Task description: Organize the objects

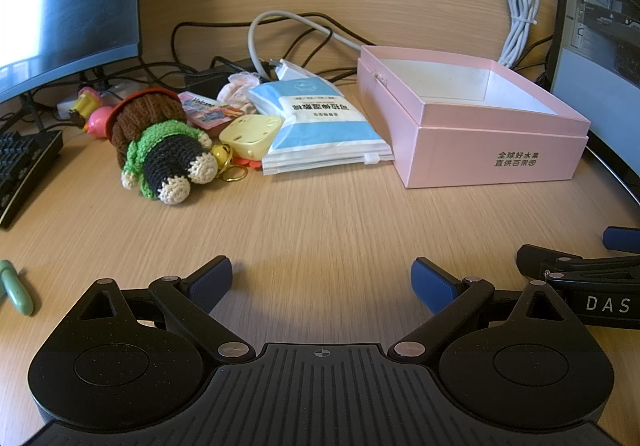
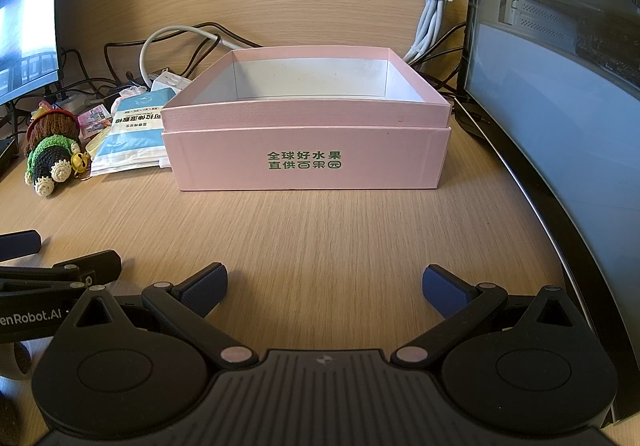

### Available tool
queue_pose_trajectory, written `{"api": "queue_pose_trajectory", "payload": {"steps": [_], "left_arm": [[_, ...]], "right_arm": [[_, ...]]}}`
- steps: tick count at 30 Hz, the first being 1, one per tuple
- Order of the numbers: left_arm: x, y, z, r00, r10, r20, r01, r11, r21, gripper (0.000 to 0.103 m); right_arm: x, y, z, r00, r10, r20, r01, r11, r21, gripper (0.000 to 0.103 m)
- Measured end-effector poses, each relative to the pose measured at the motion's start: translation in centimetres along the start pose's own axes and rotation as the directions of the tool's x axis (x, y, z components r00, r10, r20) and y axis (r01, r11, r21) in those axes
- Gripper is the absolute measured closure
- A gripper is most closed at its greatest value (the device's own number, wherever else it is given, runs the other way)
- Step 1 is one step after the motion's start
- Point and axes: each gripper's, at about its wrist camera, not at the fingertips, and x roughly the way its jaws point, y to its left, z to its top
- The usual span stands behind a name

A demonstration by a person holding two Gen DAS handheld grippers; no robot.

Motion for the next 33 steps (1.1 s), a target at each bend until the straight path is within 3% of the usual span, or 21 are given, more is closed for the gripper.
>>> {"api": "queue_pose_trajectory", "payload": {"steps": [33], "left_arm": [[-0.02, -0.15, -0.08, 1.000, 0.024, -0.001, -0.024, 1.000, -0.008, 0.003]], "right_arm": [[0.13, -0.31, 0.15, 1.000, 0.006, 0.000, -0.006, 1.000, -0.002, 0.000]]}}
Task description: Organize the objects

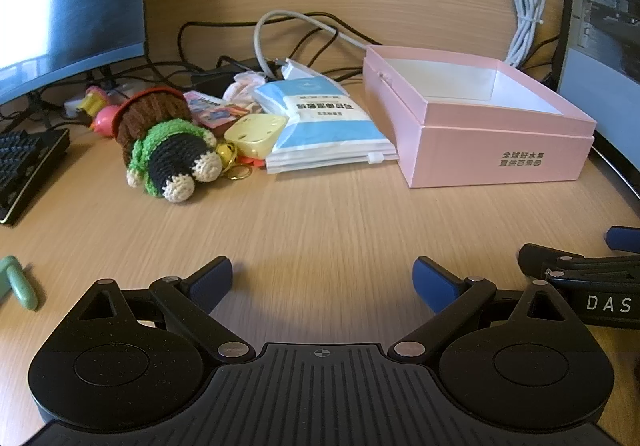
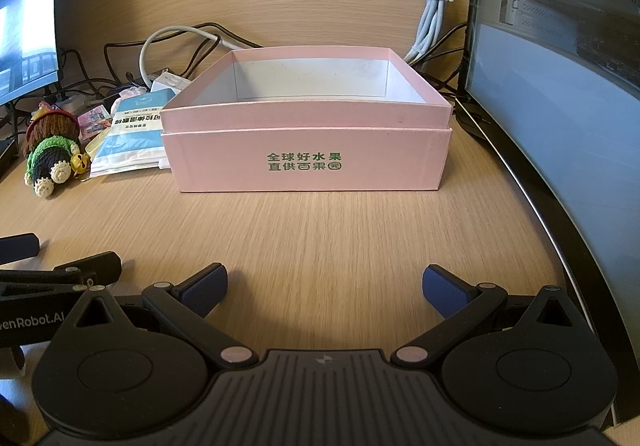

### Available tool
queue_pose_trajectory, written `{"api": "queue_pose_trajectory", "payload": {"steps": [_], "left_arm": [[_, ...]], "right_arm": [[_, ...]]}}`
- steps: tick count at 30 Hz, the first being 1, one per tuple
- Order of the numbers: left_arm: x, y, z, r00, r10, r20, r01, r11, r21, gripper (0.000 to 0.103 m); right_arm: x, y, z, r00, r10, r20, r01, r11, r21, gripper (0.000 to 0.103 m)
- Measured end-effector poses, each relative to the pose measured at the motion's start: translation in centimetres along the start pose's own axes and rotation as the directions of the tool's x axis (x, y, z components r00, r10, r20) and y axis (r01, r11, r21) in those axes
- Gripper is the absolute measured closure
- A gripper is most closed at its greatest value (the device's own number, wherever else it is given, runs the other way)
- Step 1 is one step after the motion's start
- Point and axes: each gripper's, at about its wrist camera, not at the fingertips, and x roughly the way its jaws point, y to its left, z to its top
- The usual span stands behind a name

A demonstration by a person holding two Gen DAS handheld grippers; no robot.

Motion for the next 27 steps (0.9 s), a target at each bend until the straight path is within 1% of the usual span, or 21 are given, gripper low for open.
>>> {"api": "queue_pose_trajectory", "payload": {"steps": [18, 22, 24, 25, 26, 27], "left_arm": [[-0.2, 0.1, -0.2, 0.999, 0.036, 0.000, -0.036, 0.999, -0.032, 0.004], [-0.3, 0.2, -0.2, 1.000, 0.027, 0.000, -0.027, 0.999, -0.031, 0.004], [-0.4, 0.7, -0.1, 1.000, 0.004, -0.003, -0.004, 1.000, -0.030, 0.005], [-0.6, 1.3, 0.2, 1.000, -0.018, -0.014, 0.017, 0.999, -0.049, 0.008], [-0.9, 2.2, 0.8, 0.999, -0.040, -0.022, 0.037, 0.995, -0.091, 0.011], [-1.6, 3.8, 1.7, 0.999, -0.044, -0.001, 0.044, 0.987, -0.155, 0.015]], "right_arm": [[-0.1, -0.2, -0.1, 0.999, 0.033, -0.002, -0.033, 0.999, -0.024, 0.000], [-0.1, 0.0, -0.1, 1.000, 0.025, -0.001, -0.025, 0.999, -0.020, 0.000], [-0.1, 0.0, -0.2, 1.000, 0.024, -0.001, -0.024, 1.000, -0.019, 0.000], [-0.1, 0.0, -0.2, 1.000, 0.024, -0.001, -0.024, 1.000, -0.019, 0.000], [-0.1, 0.0, -0.2, 1.000, 0.024, -0.001, -0.024, 1.000, -0.019, 0.000], [-0.1, 0.0, -0.2, 1.000, 0.024, -0.001, -0.024, 1.000, -0.019, 0.000]]}}
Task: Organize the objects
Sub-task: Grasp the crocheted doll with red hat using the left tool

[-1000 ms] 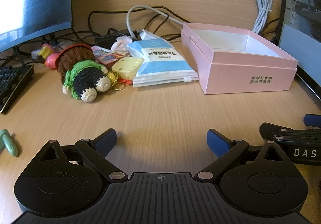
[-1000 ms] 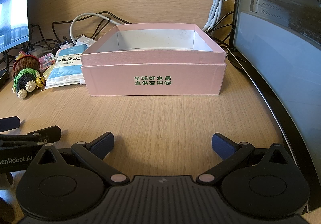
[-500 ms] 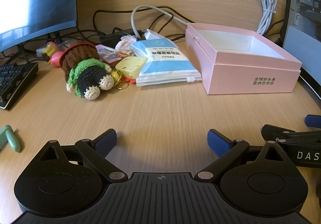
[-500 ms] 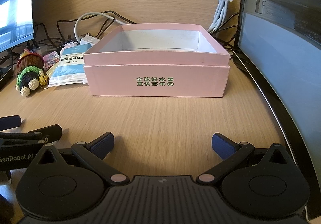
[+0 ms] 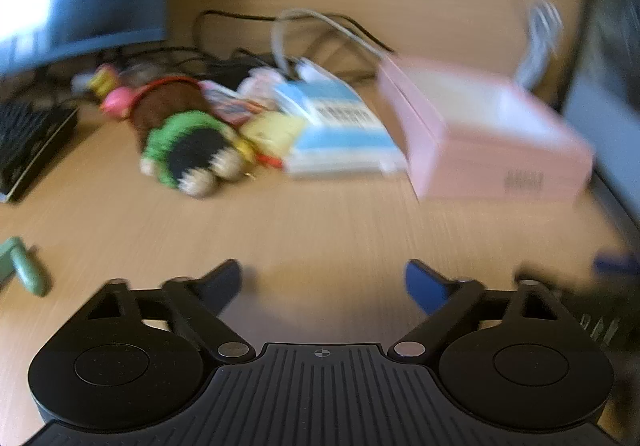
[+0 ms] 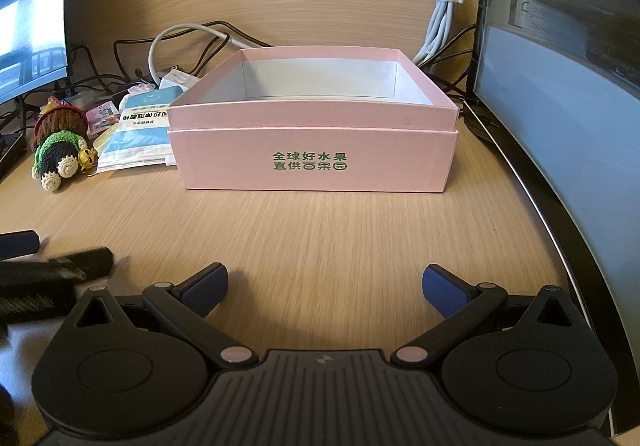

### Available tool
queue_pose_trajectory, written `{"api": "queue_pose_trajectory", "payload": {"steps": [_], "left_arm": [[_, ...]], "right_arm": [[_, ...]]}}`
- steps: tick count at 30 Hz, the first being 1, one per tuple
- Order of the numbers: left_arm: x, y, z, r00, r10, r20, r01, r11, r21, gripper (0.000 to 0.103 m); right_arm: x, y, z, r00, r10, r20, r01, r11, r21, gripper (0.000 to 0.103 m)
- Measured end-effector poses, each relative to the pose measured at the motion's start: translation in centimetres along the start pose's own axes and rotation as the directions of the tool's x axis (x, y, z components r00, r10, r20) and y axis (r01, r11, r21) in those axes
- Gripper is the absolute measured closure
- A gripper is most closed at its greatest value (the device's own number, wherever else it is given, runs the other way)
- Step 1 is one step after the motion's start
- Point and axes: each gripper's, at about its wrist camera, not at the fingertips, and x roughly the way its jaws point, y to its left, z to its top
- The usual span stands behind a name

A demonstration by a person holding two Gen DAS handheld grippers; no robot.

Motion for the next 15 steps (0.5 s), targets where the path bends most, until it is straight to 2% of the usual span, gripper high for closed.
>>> {"api": "queue_pose_trajectory", "payload": {"steps": [3, 5, 6, 9, 11, 15], "left_arm": [[-1.0, 3.8, 3.8, 0.990, 0.091, 0.110, -0.075, 0.986, -0.146, 0.015], [0.1, 6.0, 6.3, 0.985, 0.132, 0.114, -0.105, 0.970, -0.221, 0.015], [1.5, 6.9, 7.7, 0.985, 0.149, 0.089, -0.125, 0.964, -0.236, 0.015], [5.7, 7.8, 9.9, 0.981, 0.195, -0.017, -0.195, 0.962, -0.191, 0.016], [7.8, 7.9, 10.2, 0.974, 0.211, -0.079, -0.222, 0.960, -0.171, 0.019], [10.0, 8.1, 10.2, 0.969, 0.227, -0.097, -0.238, 0.963, -0.129, 0.019]], "right_arm": [[0.0, 0.0, 0.0, 1.000, 0.000, 0.000, 0.000, 1.000, 0.000, 0.000], [0.0, 0.0, 0.0, 1.000, 0.001, -0.002, -0.001, 1.000, -0.001, 0.000], [0.0, 0.0, 0.1, 1.000, 0.004, -0.009, -0.004, 1.000, -0.004, 0.000], [0.3, 0.0, 0.6, 0.999, 0.009, -0.044, -0.009, 1.000, -0.009, 0.000], [0.4, 0.1, 1.0, 0.998, 0.009, -0.068, -0.010, 1.000, -0.010, 0.000], [0.3, 0.4, 1.1, 0.995, -0.012, -0.102, 0.014, 1.000, 0.017, 0.000]]}}
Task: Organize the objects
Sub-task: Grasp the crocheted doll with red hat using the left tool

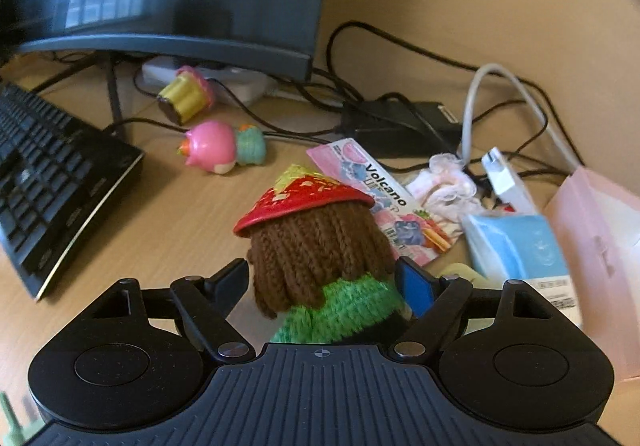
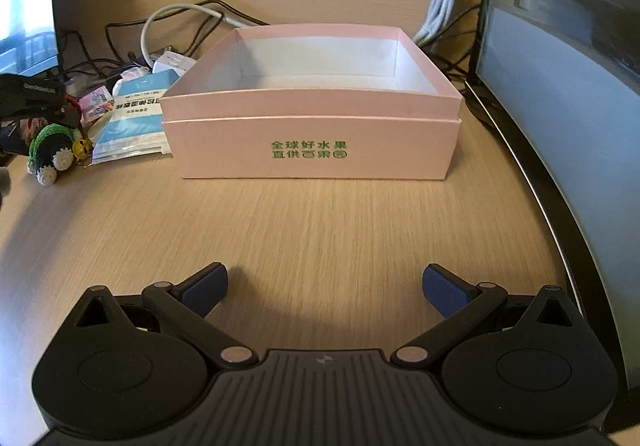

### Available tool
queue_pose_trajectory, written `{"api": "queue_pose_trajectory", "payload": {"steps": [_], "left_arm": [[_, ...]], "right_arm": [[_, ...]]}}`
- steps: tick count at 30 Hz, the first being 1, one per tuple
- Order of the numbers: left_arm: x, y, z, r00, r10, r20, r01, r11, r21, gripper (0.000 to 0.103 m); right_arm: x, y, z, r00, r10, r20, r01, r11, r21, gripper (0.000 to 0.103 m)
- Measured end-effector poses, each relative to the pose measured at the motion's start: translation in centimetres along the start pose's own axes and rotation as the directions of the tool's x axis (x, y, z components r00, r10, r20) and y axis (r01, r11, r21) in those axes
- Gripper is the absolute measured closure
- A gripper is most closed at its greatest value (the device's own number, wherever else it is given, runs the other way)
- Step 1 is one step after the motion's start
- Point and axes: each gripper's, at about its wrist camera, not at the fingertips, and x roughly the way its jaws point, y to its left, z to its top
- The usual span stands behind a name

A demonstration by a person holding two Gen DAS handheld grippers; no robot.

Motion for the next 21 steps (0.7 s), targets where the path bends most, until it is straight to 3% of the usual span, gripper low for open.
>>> {"api": "queue_pose_trajectory", "payload": {"steps": [3, 4, 8, 10, 13, 14, 17, 21], "left_arm": [[0.9, -0.4, -0.1, 1.000, 0.019, -0.014, -0.018, 0.999, 0.035, 0.020], [1.3, -0.2, -0.1, 1.000, 0.016, -0.024, -0.016, 0.999, 0.028, 0.026], [1.2, 0.4, -0.2, 1.000, -0.005, -0.021, 0.005, 1.000, 0.017, 0.035], [0.6, 1.3, -0.4, 0.999, -0.043, -0.022, 0.043, 0.999, -0.008, 0.038], [-2.3, 4.4, -0.9, 0.990, -0.143, 0.021, 0.144, 0.982, -0.118, 0.040], [-3.7, 5.4, -1.1, 0.986, -0.162, 0.044, 0.166, 0.977, -0.133, 0.040], [-8.7, 9.5, -2.1, 0.974, -0.189, 0.128, 0.207, 0.967, -0.148, 0.040], [-13.4, 16.1, -3.4, 0.968, -0.148, 0.201, 0.181, 0.970, -0.160, 0.039]], "right_arm": [[-0.3, 0.2, -0.3, 1.000, -0.017, -0.010, 0.017, 1.000, 0.021, 0.000], [-0.4, 0.4, -0.3, 1.000, -0.022, -0.018, 0.023, 0.999, 0.024, 0.000], [-0.6, 0.5, -0.3, 0.999, -0.024, -0.027, 0.025, 0.999, 0.021, 0.000], [-0.6, 0.5, -0.3, 0.999, -0.026, -0.027, 0.026, 0.999, 0.019, 0.000], [-0.5, 0.9, 0.7, 0.997, -0.001, -0.083, 0.001, 1.000, -0.003, 0.000], [-0.9, 1.3, 1.2, 0.997, 0.015, -0.074, -0.016, 1.000, -0.013, 0.000], [-3.0, 4.8, 3.1, 0.996, 0.064, 0.060, -0.059, 0.995, -0.082, 0.000], [-3.3, 13.4, 6.9, 0.970, 0.186, 0.157, -0.159, 0.973, -0.169, 0.000]]}}
